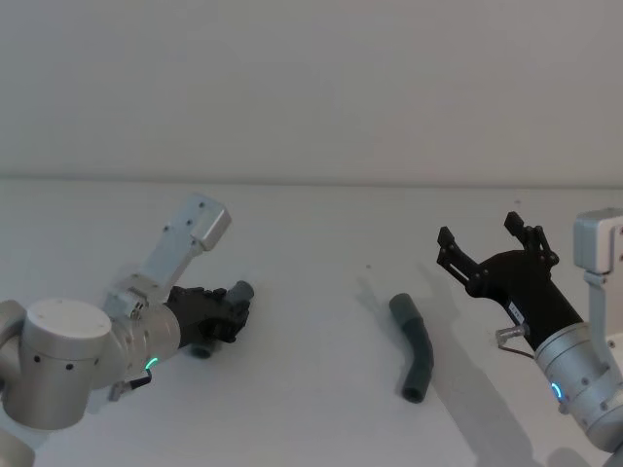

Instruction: Use both hands to pick up one end of the pipe from the table, align the ends, and insert them.

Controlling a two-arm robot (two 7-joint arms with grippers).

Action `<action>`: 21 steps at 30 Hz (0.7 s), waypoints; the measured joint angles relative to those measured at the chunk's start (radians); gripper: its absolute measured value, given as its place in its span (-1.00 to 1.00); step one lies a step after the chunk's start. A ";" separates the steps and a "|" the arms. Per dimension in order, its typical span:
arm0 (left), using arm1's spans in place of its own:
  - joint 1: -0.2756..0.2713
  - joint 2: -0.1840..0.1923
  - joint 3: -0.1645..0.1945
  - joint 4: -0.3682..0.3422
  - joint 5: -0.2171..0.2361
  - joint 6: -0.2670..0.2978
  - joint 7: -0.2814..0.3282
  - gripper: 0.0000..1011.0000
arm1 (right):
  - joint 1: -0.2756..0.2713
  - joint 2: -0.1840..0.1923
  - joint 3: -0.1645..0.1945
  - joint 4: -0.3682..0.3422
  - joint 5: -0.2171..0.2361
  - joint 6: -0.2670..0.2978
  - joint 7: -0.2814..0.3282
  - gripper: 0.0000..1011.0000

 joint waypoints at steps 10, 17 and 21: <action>0.000 -0.001 0.000 0.000 -0.001 0.000 -0.001 -0.31 | 0.000 0.000 0.000 0.000 0.000 0.000 0.000 0.98; 0.000 -0.001 0.000 0.000 -0.001 0.000 -0.001 -0.31 | 0.000 0.000 0.000 0.000 0.000 0.000 0.000 0.98; 0.000 -0.001 0.000 0.000 -0.001 0.000 -0.001 -0.31 | 0.000 0.000 0.000 0.000 0.000 0.000 0.000 0.98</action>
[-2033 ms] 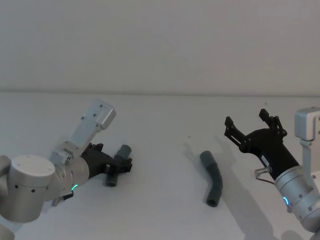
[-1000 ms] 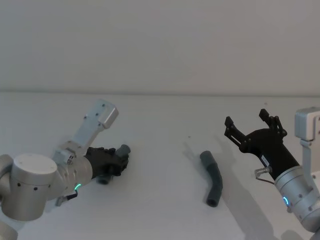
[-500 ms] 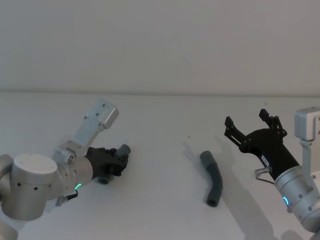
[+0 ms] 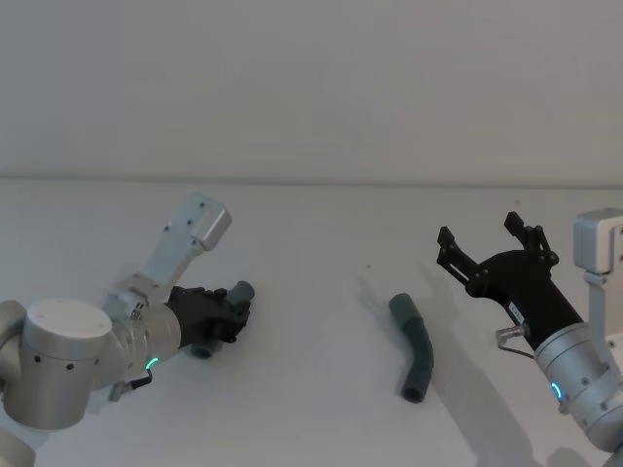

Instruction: Use both hands to pick up one end of the pipe from the table, align the ends, and insert them.

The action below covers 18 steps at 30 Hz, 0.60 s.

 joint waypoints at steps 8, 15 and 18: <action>0.000 0.000 0.000 0.000 0.000 0.000 0.000 -0.31 | -0.003 0.002 0.000 -0.007 -0.002 0.005 0.002 0.98; 0.000 0.000 0.000 0.000 0.000 0.000 0.000 -0.31 | -0.022 0.026 -0.002 -0.052 -0.003 0.064 0.024 0.98; 0.000 0.000 0.000 0.000 0.000 0.000 0.000 -0.31 | -0.031 0.036 -0.002 -0.071 -0.001 0.099 0.031 0.98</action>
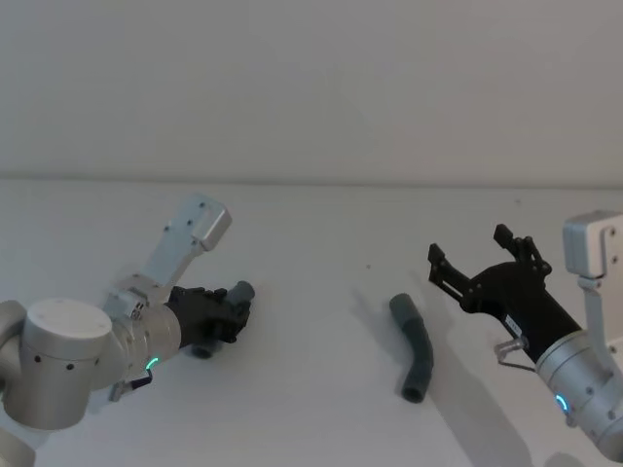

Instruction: Use both hands to pick up one end of the pipe from the table, align the ends, and insert them.

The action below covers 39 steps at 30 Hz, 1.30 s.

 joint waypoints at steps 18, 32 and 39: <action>0.000 0.000 0.000 0.000 0.000 0.000 0.000 -0.31 | -0.042 0.082 -0.012 -0.087 0.014 0.208 0.071 0.98; 0.000 0.000 0.000 0.000 0.000 0.000 0.000 -0.31 | 0.016 0.114 -0.065 -0.066 -0.020 0.302 0.133 0.98; 0.000 0.000 0.000 0.000 0.000 0.000 0.000 -0.31 | 0.043 0.100 -0.078 -0.052 -0.029 0.363 0.134 0.98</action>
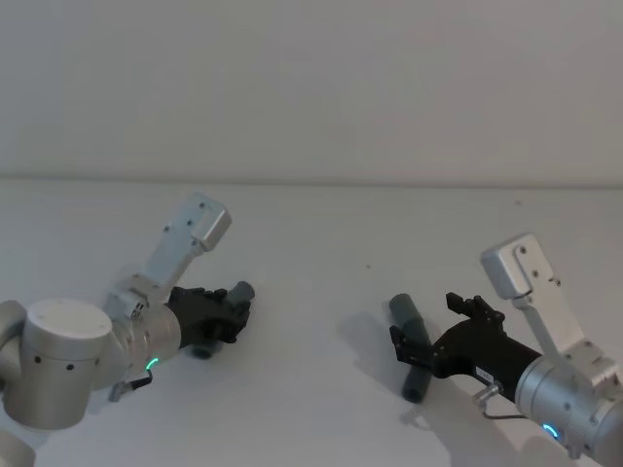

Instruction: Use both hands to pick up one end of the pipe from the table, align the ends, and insert them.

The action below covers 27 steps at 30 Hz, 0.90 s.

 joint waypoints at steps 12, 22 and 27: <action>0.000 0.000 0.000 0.000 0.000 0.000 0.000 -0.31 | 0.029 -0.052 0.001 0.017 0.000 0.119 -0.033 0.98; 0.000 0.000 0.000 0.000 0.000 0.000 0.000 -0.31 | 0.039 -0.089 0.006 0.029 -0.001 0.178 -0.060 0.98; 0.000 0.000 0.000 0.000 0.000 0.000 0.000 -0.31 | 0.041 -0.104 0.008 0.032 -0.004 0.200 -0.070 0.98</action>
